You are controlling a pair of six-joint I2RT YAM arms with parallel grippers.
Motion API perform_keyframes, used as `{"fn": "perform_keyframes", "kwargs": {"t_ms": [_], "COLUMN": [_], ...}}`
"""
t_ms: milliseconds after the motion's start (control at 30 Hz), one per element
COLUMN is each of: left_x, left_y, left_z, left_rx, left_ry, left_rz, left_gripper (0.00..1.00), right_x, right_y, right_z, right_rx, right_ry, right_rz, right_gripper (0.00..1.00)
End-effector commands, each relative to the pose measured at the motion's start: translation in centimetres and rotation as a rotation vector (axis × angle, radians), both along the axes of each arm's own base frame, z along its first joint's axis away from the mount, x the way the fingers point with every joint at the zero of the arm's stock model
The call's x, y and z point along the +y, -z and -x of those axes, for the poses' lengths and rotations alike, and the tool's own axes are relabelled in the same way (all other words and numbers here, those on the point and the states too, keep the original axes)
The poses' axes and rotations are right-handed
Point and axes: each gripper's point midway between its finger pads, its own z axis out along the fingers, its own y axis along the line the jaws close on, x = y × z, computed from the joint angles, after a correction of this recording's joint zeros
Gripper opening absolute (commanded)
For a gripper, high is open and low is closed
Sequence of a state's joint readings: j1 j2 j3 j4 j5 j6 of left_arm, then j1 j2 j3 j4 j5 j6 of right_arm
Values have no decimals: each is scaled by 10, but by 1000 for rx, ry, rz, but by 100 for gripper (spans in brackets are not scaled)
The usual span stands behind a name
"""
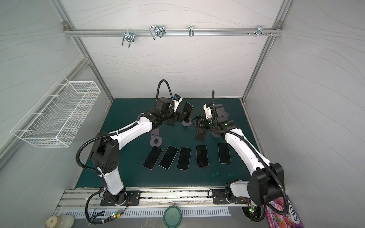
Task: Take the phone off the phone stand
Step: 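Lower the left gripper around the top edge of the teal-framed phone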
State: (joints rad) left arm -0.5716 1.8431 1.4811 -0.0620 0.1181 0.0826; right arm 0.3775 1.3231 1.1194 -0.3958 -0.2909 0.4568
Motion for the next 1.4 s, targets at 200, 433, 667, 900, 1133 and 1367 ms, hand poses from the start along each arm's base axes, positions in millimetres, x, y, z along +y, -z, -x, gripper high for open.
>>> {"fn": "perform_keyframes", "kwargs": {"t_ms": [200,433,667,900,1133,1367], "left_x": [-26,-33,-40,-41,-39,-35], "left_y": [-16,-14,-8,0,2,12], "left_z": [-20,-33,-38,-42,-51,-58], "left_rx": [-35,-46,-40,-25,-18,-10], "left_ry": [78,77,97,108,121,115], "left_rz": [42,42,46,48,97,85], "left_gripper": [99,99,99,99,99,99], "right_x": [2,-4,-11,-10,-16,-17], "right_y": [-14,-13,-11,-6,-2,-5], "right_z": [-8,-8,-13,-17,-27,-35], "right_rx": [-29,-31,-33,-14,-8,-23], "right_ry": [7,25,57,58,107,118], "right_rz": [-32,-25,-19,-22,-27,-24], "right_gripper": [89,93,94,95,95,96]}}
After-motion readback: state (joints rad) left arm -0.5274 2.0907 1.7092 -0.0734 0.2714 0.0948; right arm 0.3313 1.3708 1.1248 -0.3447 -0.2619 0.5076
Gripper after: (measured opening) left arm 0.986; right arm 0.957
